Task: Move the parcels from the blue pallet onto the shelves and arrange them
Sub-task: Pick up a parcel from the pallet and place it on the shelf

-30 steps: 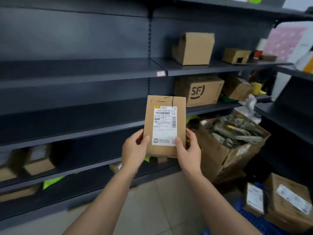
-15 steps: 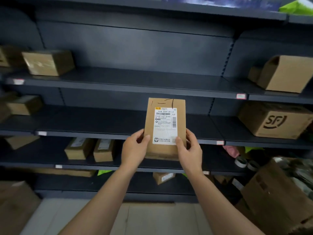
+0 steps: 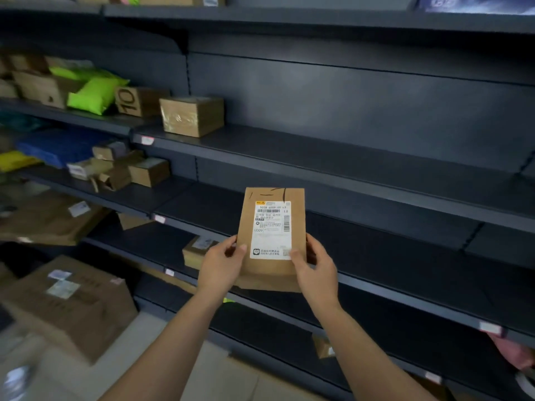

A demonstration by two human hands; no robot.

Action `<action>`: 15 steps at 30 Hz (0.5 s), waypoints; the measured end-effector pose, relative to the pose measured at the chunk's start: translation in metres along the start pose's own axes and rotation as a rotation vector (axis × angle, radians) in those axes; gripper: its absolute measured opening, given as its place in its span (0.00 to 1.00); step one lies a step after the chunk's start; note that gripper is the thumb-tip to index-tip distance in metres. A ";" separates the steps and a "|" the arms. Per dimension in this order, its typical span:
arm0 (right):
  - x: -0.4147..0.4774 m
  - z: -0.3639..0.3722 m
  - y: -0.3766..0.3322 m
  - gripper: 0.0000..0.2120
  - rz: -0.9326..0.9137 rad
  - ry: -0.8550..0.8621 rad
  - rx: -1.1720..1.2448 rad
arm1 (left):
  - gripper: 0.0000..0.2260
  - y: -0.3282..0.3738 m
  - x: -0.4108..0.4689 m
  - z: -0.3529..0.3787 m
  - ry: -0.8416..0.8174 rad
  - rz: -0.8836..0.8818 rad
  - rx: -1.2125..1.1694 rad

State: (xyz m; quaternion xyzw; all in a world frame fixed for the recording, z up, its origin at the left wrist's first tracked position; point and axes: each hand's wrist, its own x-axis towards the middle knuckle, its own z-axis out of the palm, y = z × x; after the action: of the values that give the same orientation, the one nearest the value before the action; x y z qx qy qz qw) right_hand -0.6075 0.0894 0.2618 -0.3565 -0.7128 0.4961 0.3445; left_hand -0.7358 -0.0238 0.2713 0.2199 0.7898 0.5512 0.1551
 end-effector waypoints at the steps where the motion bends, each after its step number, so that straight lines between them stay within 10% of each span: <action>1: 0.005 0.008 -0.001 0.22 0.001 -0.032 -0.012 | 0.15 -0.003 0.005 -0.005 0.009 -0.010 0.009; 15: 0.075 0.168 -0.008 0.21 0.072 -0.241 -0.135 | 0.11 -0.071 0.124 -0.102 -0.010 -0.139 0.108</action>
State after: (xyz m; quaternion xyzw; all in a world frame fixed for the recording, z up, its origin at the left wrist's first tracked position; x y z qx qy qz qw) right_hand -0.7887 0.0733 0.2338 -0.3419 -0.7676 0.4982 0.2137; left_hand -0.9040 -0.0621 0.2396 0.1752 0.8309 0.4947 0.1849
